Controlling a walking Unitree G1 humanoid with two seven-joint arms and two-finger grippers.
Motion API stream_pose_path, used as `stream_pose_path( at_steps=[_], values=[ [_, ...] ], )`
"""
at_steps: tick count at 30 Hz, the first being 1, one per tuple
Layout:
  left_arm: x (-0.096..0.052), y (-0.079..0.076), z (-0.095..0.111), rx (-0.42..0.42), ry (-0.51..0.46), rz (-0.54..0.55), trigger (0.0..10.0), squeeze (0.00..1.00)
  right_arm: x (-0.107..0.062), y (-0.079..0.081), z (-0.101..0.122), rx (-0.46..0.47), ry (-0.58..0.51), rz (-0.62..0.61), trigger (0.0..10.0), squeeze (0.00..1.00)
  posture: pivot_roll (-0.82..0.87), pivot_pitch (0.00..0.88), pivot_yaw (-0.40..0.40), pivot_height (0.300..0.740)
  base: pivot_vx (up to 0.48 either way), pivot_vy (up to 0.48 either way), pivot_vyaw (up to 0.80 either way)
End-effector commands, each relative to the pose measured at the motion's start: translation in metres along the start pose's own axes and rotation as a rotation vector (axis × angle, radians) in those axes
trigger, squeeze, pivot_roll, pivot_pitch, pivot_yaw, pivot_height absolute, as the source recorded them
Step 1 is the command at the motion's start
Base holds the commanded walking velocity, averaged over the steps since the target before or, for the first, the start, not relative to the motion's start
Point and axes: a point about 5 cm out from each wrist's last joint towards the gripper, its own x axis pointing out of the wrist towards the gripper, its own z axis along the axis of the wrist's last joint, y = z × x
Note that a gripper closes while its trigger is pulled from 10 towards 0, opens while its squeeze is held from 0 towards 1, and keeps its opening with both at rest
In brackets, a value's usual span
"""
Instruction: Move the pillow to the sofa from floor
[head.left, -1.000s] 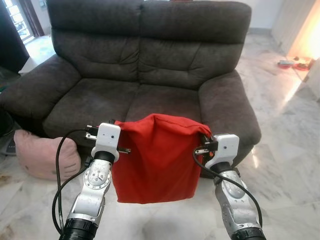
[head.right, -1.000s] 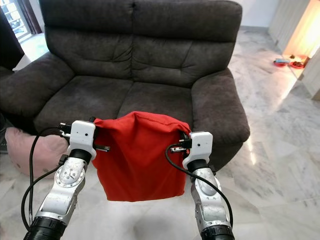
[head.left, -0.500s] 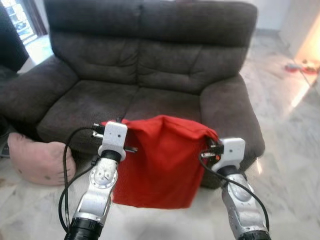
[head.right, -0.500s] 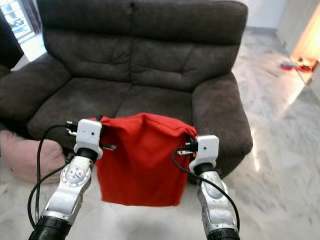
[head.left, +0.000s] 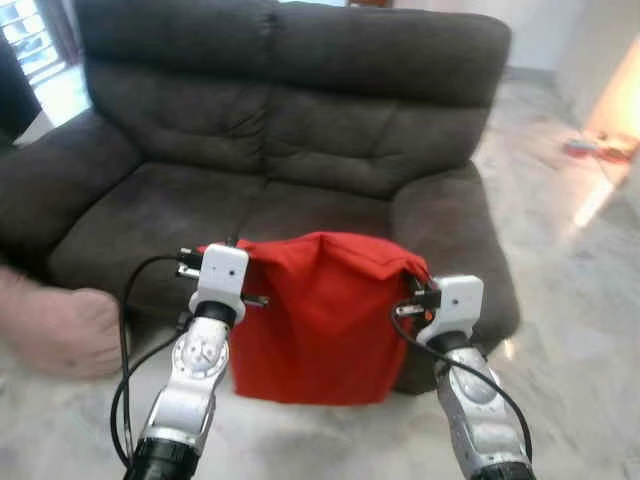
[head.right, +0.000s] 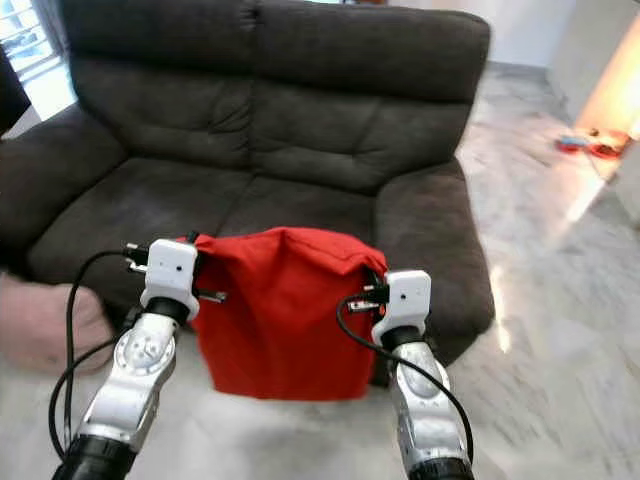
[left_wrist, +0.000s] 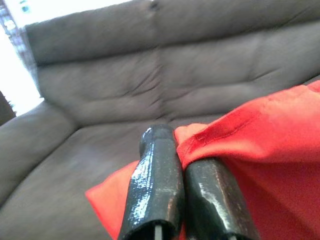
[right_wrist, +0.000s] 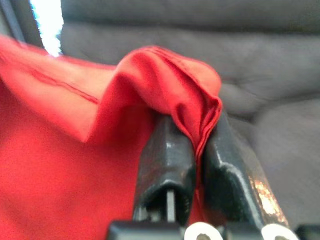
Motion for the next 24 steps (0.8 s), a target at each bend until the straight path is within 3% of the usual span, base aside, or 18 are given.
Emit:
stream_pose_path(
  at_steps=[1, 14, 21, 24],
  values=[
    [0.0082, 0.0028, 0.0258, -0.011, -0.120, 0.024, 10.0, 0.00, 0.0011, -0.0019, 0.0100, -0.011, -0.050, 0.001, 10.0, 0.00, 0.14, 0.000, -0.027, 0.740, 0.304, 0.000, 0.00],
    [0.0082, 0.0023, 0.0255, -0.015, -0.121, 0.022, 10.0, 0.00, 0.0017, -0.0030, 0.0087, 0.028, -0.045, -0.015, 10.0, 0.00, 0.14, 0.000, -0.029, 0.740, 0.309, 0.000, 0.00],
    [0.0094, 0.0045, 0.0279, -0.013, -0.130, 0.029, 10.0, 0.00, 0.0022, -0.0028, 0.0084, 0.024, -0.041, -0.009, 10.0, 0.00, 0.14, 0.000, -0.028, 0.740, 0.312, 0.000, -0.78],
    [0.0124, 0.0088, 0.0342, -0.007, -0.153, 0.035, 10.0, 0.00, 0.0034, -0.0032, 0.0114, 0.016, -0.060, -0.016, 10.0, 0.00, 0.14, 0.000, -0.030, 0.740, 0.310, 0.000, -0.15]
  ],
)
